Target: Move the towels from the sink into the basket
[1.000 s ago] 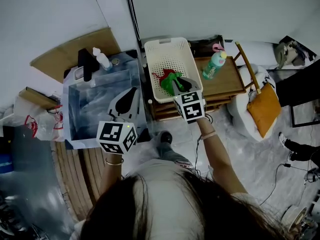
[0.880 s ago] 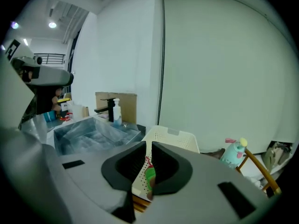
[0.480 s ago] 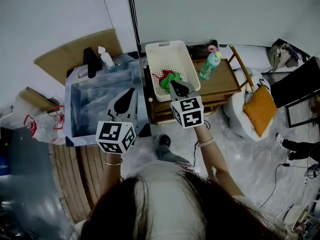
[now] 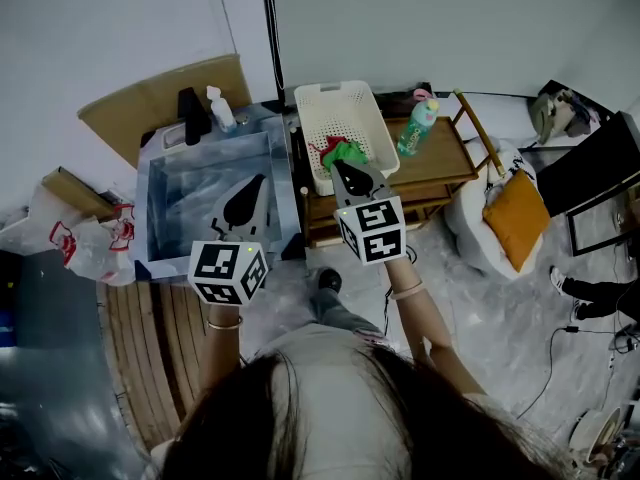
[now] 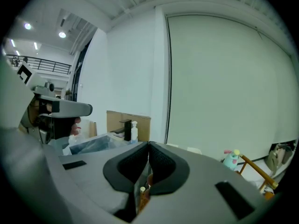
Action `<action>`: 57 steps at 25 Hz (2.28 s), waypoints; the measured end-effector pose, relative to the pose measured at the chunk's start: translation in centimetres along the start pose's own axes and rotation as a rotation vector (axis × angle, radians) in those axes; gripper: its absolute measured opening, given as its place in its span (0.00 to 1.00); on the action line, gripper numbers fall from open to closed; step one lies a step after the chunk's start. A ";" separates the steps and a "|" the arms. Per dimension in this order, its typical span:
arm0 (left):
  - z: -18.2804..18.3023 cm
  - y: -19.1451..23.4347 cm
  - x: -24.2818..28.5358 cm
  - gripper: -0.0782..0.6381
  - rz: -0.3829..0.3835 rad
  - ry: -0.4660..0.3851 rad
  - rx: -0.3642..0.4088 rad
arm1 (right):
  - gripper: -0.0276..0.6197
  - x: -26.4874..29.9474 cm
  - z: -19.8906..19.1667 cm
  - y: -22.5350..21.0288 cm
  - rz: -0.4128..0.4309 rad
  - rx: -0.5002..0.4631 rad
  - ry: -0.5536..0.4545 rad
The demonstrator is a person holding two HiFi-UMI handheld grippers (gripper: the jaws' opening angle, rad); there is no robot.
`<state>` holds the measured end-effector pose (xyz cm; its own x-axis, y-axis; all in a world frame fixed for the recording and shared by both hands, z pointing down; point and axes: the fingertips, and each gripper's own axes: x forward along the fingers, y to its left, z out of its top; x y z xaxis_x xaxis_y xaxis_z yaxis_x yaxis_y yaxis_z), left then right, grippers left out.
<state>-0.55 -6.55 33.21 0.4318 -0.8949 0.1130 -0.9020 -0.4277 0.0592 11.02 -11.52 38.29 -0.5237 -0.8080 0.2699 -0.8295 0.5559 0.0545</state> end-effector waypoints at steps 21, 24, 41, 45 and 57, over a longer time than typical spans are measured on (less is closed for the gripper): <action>1.6 -2.1 -8.6 0.12 0.031 -0.059 0.042 | 0.08 -8.3 4.0 7.3 0.033 -0.030 -0.133; 1.5 -2.4 -9.8 0.12 0.039 -0.062 0.041 | 0.08 -9.3 4.1 8.2 0.036 -0.036 -0.140; 0.9 -2.3 -14.0 0.12 0.081 -0.066 0.020 | 0.08 -12.3 4.5 11.1 0.052 -0.045 -0.157; 0.7 -2.2 -13.9 0.12 0.088 -0.064 0.021 | 0.08 -12.4 4.4 11.1 0.056 -0.048 -0.154; 0.2 -3.3 -11.7 0.12 0.091 -0.030 0.013 | 0.08 -12.3 3.7 9.7 0.071 -0.056 -0.150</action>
<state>-2.62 5.35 31.49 0.3476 -0.9335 0.0876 -0.9376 -0.3456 0.0375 8.66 3.10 31.91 -0.6074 -0.7839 0.1284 -0.7793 0.6194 0.0951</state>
